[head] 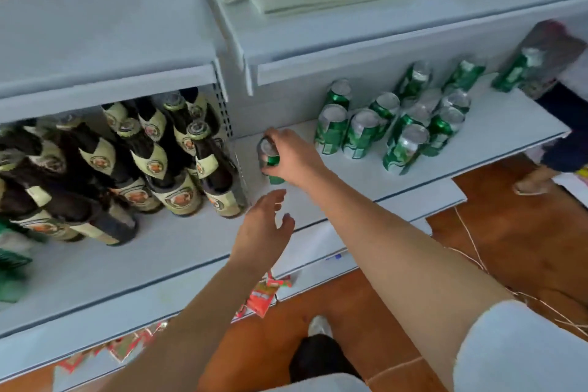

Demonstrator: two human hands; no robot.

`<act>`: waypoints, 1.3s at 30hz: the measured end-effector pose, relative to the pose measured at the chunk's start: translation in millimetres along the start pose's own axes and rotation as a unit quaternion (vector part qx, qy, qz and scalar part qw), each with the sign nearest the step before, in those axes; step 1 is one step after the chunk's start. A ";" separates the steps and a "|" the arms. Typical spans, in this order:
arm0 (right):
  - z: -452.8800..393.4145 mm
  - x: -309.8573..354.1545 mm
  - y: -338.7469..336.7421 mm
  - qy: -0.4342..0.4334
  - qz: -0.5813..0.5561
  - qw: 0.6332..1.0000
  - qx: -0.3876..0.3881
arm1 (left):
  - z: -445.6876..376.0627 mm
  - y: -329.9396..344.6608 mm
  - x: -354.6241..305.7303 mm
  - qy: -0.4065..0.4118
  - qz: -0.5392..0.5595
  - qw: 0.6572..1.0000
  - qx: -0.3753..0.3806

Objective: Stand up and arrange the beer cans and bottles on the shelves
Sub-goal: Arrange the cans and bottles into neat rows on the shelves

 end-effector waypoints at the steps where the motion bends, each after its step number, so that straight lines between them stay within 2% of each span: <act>1: -9.7 -2.0 -6.3 -0.024 0.007 1.000 -0.007 | -8.1 6.8 -0.1 -0.024 0.007 1.000 -0.006; 9: -83.4 -42.0 -38.3 -0.049 0.064 0.996 0.035 | -65.8 25.0 -6.8 -0.132 -0.007 0.987 -0.090; 11: -78.5 -39.8 -47.1 -0.072 0.107 0.992 0.010 | -85.7 25.7 -3.6 -0.156 -0.007 0.983 -0.096; 12: -73.5 -40.4 -57.1 -0.082 0.130 0.988 -0.027 | -96.3 26.4 -1.7 -0.168 -0.002 0.981 -0.099; 13: -64.4 -44.6 -68.9 -0.075 0.158 0.982 -0.073 | -106.3 27.4 0.3 -0.183 0.004 0.978 -0.099; 15: -43.2 -67.2 -87.7 -0.009 0.217 0.967 -0.134 | -124.9 32.8 6.0 -0.209 0.022 0.974 -0.083; 16: -36.9 -80.2 -90.3 0.024 0.250 0.960 -0.128 | -133.4 36.2 8.8 -0.216 0.027 0.973 -0.070; 18: -34.4 -98.9 -85.1 0.052 0.299 0.950 -0.069 | -145.9 42.2 12.5 -0.222 0.019 0.974 -0.045; 20: -39.8 -100.8 -82.5 0.043 0.292 0.955 -0.022 | -151.7 48.7 14.4 -0.220 0.018 0.975 -0.029; 23: -40.9 -81.3 -77.3 0.011 0.212 0.977 0.011 | -148.7 56.8 10.0 -0.201 0.027 0.978 -0.035; 26: -31.6 -67.6 -66.7 -0.016 0.179 0.984 0.011 | -147.4 67.5 0.7 -0.180 0.029 0.982 -0.036; 28: -18.3 -74.9 -76.2 -0.010 0.187 0.982 -0.034 | -150.0 68.3 -3.4 -0.181 0.017 0.982 -0.049; 31: 24.6 -131.4 -131.5 0.122 0.163 0.961 -0.189 | -153.0 67.2 -5.4 -0.184 0.017 0.982 -0.049; 33: 59.1 -187.2 -164.4 0.224 0.140 0.931 -0.252 | -148.4 66.7 -8.0 -0.184 0.005 0.982 -0.041; 34: 72.5 -213.8 -176.4 0.264 0.133 0.919 -0.260 | -143.2 63.9 -9.9 -0.189 0.002 0.981 -0.050; 36: 88.8 -262.8 -190.0 0.336 0.088 0.904 -0.251 | -128.2 49.1 -19.5 -0.172 0.008 0.975 -0.137; 38: 94.3 -302.4 -191.6 0.372 0.004 0.899 -0.232 | -110.2 32.5 -44.8 -0.074 0.006 0.967 -0.243; 39: 93.4 -314.7 -191.6 0.362 -0.026 0.905 -0.222 | -104.4 31.6 -61.6 -0.012 -0.002 0.966 -0.256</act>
Point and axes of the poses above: each hand's wrist, its own z-axis away from the middle knuckle, its own y-axis out of the palm, x = y × z, the point moved 8 cm from there along -z, towards the middle knuckle, and after that the axes turned 5 degrees about -z, right-handed, at the moved point
